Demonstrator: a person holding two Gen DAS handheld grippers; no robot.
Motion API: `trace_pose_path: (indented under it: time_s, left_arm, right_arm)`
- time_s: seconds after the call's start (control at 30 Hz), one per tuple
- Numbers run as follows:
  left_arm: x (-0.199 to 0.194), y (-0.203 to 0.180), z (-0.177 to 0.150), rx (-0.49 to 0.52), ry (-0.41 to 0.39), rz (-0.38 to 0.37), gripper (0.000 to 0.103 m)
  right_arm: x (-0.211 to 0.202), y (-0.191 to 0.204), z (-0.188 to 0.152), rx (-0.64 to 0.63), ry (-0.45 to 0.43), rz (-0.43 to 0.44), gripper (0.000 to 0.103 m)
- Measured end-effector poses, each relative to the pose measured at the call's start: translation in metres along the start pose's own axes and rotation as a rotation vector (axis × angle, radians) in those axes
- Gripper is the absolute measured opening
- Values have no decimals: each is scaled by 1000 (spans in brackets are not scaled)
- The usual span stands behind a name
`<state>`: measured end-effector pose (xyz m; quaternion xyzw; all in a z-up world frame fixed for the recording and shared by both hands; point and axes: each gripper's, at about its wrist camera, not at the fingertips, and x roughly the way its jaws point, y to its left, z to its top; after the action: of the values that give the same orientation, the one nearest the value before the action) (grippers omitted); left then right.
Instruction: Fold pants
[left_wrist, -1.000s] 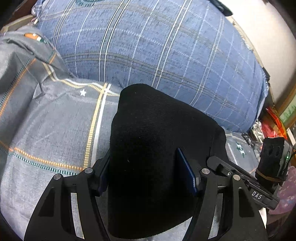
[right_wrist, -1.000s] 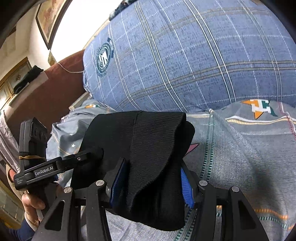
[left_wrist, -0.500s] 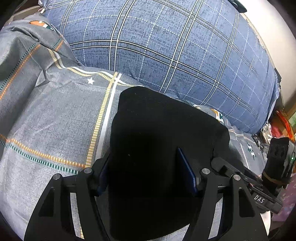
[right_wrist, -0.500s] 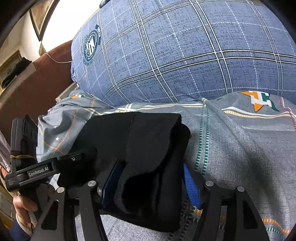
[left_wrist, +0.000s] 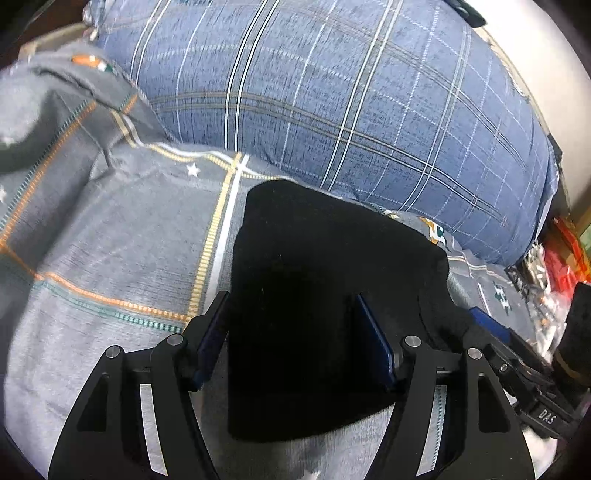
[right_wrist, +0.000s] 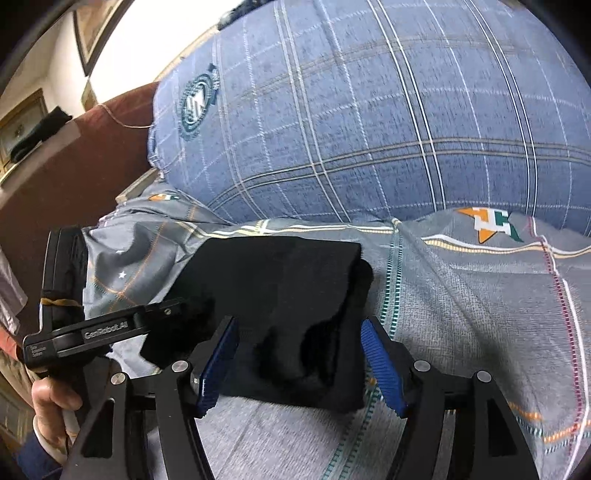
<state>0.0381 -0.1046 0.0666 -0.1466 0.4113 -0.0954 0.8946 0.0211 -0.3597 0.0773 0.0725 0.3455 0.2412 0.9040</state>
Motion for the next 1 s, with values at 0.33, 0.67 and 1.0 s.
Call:
trace_pose_path:
  time_s: [0.33, 0.67, 1.0]
  left_arm:
    - [-46, -25, -14, 158, -150, 7, 68]
    - [-58, -45, -31, 265, -228, 89, 68]
    - [-56, -40, -32, 229, -241, 155, 68]
  right_arm:
    - [-17, 30, -17, -87, 8, 19, 66]
    - [-37, 45, -23, -164, -38, -25, 71]
    - [-40, 38, -22, -135, -63, -86, 78]
